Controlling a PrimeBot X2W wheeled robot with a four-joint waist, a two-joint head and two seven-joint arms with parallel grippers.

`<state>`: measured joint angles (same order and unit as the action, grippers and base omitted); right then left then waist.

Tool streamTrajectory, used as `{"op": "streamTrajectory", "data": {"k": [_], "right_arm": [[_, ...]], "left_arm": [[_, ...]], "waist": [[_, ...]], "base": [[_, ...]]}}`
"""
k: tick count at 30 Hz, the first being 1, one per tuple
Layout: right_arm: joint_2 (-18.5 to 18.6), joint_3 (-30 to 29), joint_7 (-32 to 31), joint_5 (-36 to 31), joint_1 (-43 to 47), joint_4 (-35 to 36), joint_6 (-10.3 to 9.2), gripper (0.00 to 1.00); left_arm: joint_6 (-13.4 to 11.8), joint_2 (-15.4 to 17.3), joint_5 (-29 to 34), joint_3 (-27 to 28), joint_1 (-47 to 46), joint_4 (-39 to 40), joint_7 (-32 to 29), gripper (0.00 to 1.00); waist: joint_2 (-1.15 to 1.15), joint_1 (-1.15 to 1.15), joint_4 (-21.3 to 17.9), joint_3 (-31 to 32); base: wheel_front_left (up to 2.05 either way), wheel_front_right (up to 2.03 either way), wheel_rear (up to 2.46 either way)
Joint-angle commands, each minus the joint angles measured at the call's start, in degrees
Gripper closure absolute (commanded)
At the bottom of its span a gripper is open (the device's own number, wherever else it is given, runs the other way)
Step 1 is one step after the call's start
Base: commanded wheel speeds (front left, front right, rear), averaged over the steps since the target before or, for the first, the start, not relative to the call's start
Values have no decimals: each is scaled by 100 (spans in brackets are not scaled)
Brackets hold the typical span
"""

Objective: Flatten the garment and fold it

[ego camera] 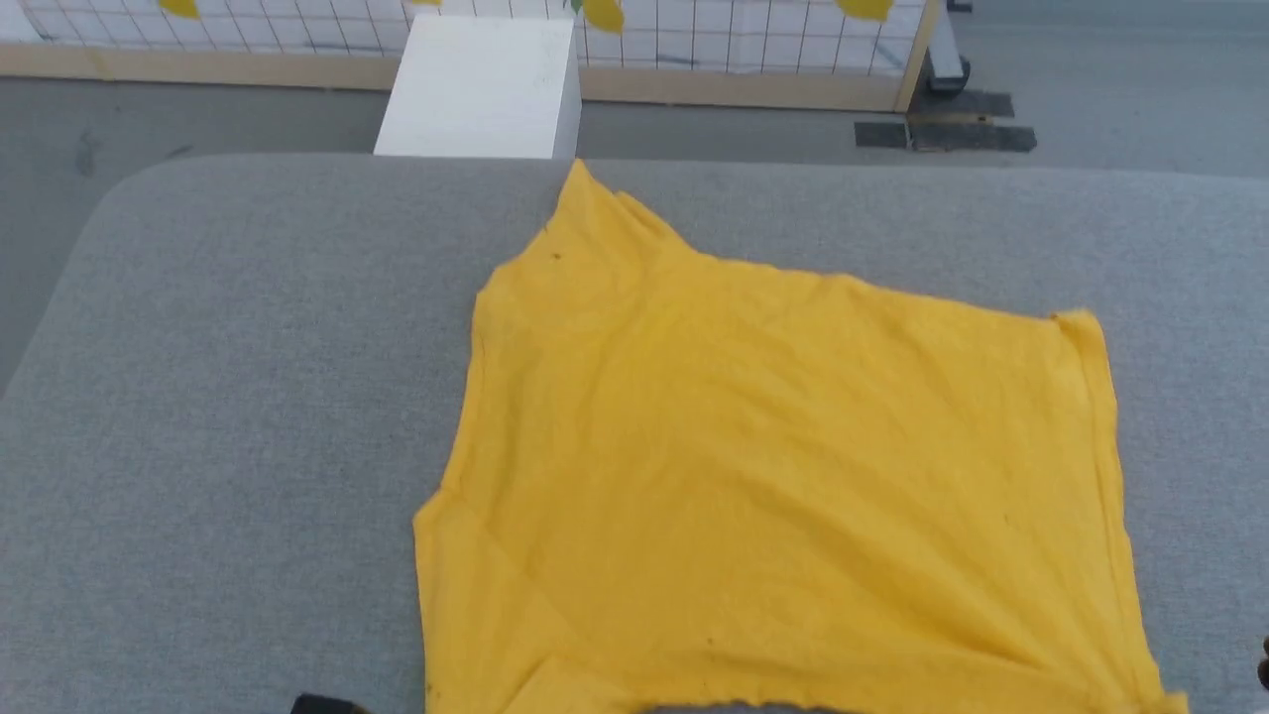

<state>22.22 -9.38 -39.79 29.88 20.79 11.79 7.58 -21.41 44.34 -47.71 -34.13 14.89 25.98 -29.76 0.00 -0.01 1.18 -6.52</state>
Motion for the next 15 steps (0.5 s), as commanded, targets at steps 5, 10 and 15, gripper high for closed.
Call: {"op": "streamTrajectory", "data": {"k": [5, 10, 15], "right_arm": [[-186, -254, -303, 172, 419, 256, -9, 100], [-213, -471, -115, 60, 295, 508, -9, 100], [71, -385, 132, -85, -374, 585, -9, 100]], "left_arm": [[-101, 173, -116, 124, 266, 184, 51, 100], [-21, 249, 73, 377, -17, 387, 351, 100], [389, 266, 366, 477, -921, 422, 414, 100]], "waist": [[0, 1, 11, 147], [0, 1, 37, 122], [0, 1, 10, -118]], "base": [[0, 0, 0], [0, 0, 0], [0, 0, 0]]}}
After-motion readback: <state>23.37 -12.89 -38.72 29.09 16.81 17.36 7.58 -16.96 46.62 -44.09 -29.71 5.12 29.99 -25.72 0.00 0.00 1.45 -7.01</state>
